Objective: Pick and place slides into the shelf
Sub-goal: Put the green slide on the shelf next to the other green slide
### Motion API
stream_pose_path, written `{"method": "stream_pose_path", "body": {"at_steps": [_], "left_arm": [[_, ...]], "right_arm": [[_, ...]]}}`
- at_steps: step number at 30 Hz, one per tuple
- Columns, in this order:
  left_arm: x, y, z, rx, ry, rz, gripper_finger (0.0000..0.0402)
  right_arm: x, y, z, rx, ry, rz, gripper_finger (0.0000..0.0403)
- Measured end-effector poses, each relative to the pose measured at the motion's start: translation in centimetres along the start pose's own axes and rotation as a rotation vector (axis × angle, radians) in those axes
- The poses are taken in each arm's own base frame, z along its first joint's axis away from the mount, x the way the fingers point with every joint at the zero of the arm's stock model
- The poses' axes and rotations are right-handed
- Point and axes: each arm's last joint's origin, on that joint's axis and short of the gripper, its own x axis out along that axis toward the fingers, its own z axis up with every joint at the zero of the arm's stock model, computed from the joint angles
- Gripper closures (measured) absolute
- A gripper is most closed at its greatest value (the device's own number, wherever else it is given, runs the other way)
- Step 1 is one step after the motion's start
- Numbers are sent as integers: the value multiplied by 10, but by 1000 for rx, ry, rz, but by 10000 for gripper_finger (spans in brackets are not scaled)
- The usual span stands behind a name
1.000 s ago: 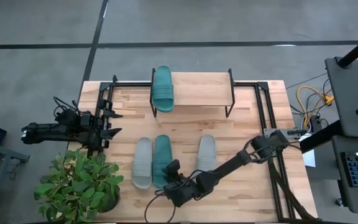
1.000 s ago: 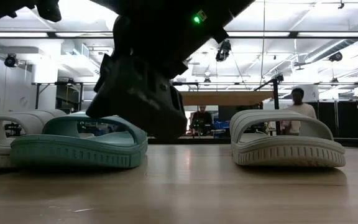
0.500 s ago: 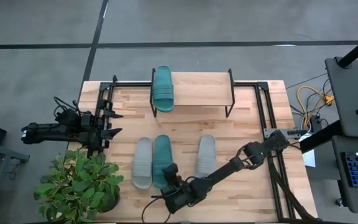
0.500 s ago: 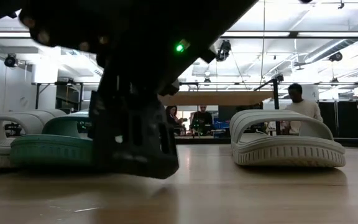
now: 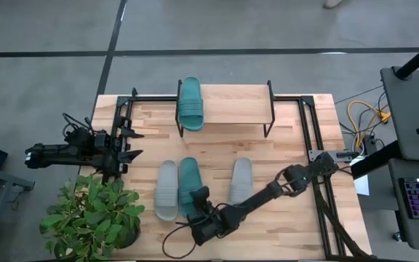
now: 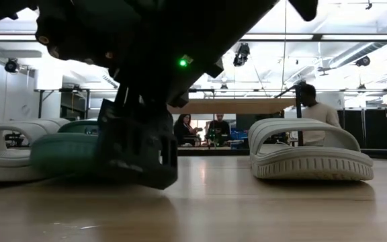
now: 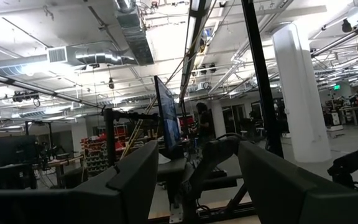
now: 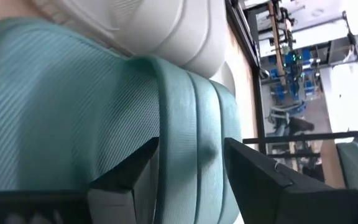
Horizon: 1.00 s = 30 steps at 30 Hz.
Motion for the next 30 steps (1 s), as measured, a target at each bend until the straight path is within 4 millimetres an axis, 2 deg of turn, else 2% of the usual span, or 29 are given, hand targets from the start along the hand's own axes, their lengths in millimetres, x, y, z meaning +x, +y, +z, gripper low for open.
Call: {"method": "stream_pose_path", "body": {"at_steps": [10, 18, 30], "left_arm": [[0, 0, 0, 0, 0, 0, 194], [0, 0, 0, 0, 0, 0, 194], [0, 0, 0, 0, 1, 0, 194]], "right_arm": [[7, -4, -2, 77, 14, -6, 294], [7, -4, -3, 65, 25, -8, 383], [6, -5, -9, -30, 76, -94, 389]]}}
